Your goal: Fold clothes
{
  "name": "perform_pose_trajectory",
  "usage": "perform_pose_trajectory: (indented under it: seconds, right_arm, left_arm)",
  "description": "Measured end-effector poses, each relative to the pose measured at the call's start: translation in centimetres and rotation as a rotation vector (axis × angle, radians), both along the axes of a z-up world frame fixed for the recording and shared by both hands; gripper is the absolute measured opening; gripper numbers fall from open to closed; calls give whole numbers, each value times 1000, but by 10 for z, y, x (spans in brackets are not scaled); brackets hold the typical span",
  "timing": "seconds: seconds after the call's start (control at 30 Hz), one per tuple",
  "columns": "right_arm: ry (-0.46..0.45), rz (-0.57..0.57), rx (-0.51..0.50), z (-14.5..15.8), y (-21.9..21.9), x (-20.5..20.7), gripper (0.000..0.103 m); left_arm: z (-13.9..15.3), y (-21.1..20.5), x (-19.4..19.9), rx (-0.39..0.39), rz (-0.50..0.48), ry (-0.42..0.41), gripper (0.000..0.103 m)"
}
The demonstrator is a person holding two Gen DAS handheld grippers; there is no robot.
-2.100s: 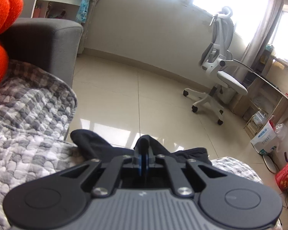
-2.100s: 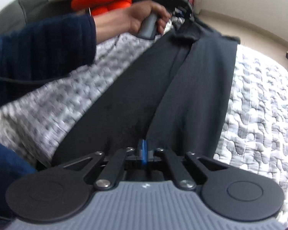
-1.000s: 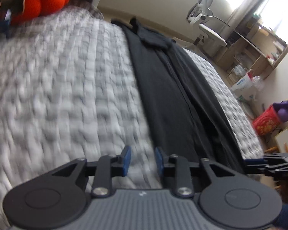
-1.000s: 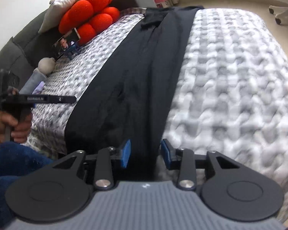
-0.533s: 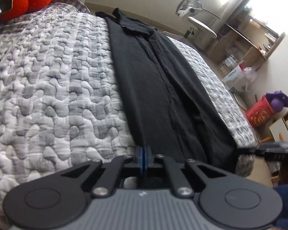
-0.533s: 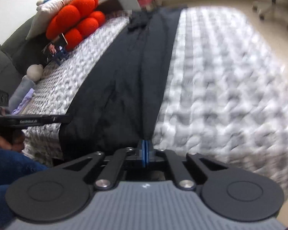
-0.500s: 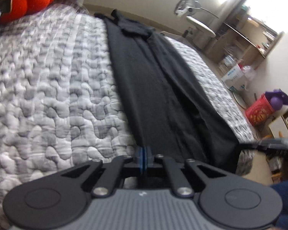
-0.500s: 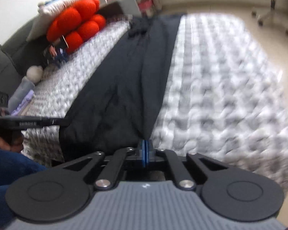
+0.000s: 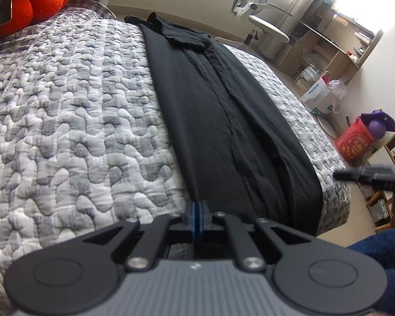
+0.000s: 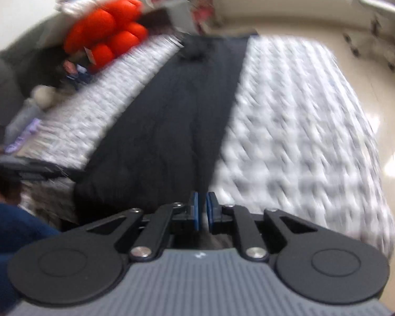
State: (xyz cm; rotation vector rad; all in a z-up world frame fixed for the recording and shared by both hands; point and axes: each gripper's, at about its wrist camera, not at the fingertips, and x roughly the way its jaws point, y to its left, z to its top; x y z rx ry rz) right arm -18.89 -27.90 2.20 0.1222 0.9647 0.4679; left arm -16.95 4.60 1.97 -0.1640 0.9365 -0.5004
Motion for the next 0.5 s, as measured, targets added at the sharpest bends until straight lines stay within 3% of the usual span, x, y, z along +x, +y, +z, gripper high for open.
perform_pose_trajectory:
  seconds: [0.27,0.4,0.5]
  right_arm:
    - [-59,194,-1,-1,55,45,10]
    - [-71,180,18,-3,56,51,5]
    - [-81,169,31,-4,56,55,9]
  left_arm:
    - [-1,1,-1,-3,-1,-2,3]
    - [-1,1,-2,1,-13,-7,3]
    - [-2,3,-2,-14,-13,-5,3]
